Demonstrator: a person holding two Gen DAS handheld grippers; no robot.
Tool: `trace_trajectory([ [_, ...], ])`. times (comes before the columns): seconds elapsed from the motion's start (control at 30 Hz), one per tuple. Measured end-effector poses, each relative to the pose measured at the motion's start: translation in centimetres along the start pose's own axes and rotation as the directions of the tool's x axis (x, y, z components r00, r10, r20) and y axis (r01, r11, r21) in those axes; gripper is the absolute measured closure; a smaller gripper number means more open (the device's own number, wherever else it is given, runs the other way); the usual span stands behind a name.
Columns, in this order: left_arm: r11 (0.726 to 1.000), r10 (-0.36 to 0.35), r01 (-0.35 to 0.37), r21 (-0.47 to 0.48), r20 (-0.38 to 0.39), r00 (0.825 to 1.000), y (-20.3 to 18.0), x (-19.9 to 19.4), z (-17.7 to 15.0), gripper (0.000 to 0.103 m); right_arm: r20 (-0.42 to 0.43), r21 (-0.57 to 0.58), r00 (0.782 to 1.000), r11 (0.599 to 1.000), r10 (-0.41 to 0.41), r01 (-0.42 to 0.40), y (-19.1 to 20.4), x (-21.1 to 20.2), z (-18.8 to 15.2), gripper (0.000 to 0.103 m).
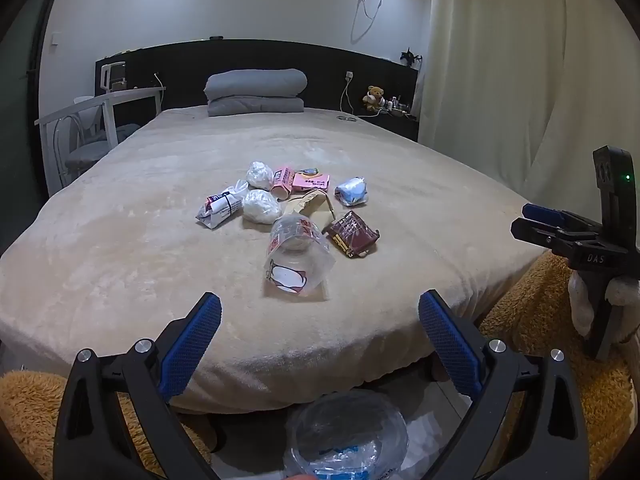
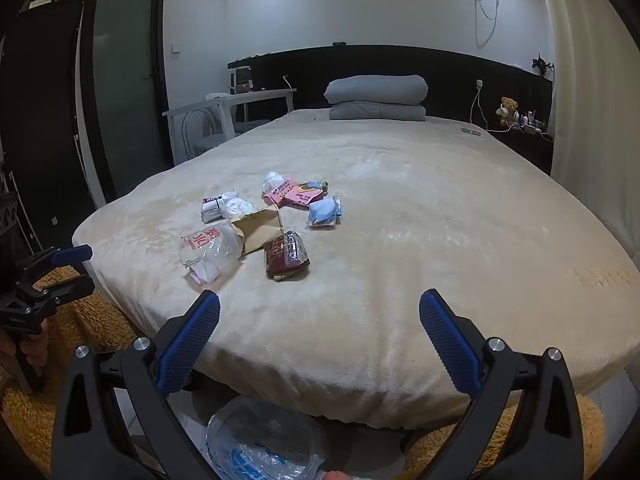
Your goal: Collect trash
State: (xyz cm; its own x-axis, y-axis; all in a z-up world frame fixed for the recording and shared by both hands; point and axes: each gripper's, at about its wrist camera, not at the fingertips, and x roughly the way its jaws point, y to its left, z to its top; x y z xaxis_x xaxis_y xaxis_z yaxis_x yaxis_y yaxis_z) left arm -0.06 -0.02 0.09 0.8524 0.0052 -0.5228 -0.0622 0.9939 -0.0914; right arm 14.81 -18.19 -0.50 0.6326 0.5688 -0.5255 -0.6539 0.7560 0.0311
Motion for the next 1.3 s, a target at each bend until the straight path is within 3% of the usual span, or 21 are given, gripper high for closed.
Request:
trace_trajectory([
  [1.3,1.000,-0.011,0.011,-0.022,0.000,1.000,0.1,0.0,0.0,0.006,-0.015,-0.053,1.000,0.999,-0.012,0.011,0.8,0.4,-0.4,0.004],
])
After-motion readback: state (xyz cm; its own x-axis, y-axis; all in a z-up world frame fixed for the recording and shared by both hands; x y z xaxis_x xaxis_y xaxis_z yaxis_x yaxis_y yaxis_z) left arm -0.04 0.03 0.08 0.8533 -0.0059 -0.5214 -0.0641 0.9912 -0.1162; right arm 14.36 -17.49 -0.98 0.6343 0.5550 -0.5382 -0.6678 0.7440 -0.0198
